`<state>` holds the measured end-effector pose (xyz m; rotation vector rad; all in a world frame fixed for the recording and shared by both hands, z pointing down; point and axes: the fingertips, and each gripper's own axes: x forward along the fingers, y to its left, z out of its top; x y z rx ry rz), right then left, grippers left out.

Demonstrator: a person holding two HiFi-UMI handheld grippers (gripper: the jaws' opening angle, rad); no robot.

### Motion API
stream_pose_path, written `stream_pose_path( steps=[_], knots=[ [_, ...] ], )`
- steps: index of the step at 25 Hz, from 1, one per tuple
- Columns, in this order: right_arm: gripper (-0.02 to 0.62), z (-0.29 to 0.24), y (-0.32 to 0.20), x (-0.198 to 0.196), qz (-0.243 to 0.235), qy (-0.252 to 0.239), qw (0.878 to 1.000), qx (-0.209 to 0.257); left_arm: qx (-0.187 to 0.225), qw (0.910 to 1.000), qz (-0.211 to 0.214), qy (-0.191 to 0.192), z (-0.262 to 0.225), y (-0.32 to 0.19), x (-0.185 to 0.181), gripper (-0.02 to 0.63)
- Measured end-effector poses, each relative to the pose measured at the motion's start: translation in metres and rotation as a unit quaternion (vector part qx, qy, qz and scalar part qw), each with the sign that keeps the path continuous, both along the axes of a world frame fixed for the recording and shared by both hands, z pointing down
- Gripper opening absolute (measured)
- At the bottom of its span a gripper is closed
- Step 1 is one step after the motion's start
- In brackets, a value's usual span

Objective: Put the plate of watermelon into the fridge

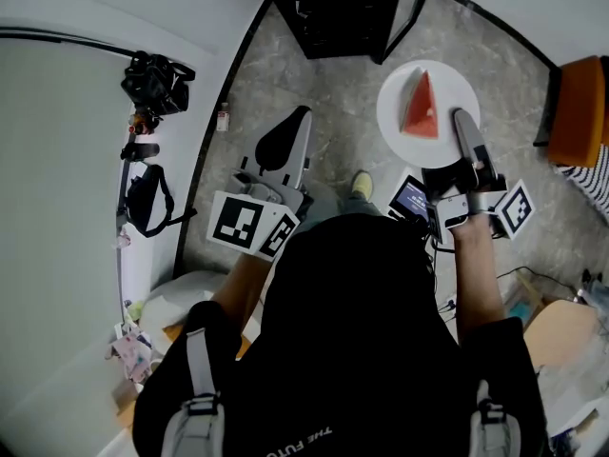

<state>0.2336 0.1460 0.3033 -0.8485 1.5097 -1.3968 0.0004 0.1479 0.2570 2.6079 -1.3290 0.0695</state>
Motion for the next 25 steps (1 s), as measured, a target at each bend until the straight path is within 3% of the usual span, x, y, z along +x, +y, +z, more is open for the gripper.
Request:
stream_pose_path(
  steps=[25],
  knots=[
    [0.044,-0.011,-0.002,-0.003,-0.007,-0.005,1.000,0.023,0.011,0.9999,0.008,0.004,-0.006,0.002,0.011,0.012]
  ],
)
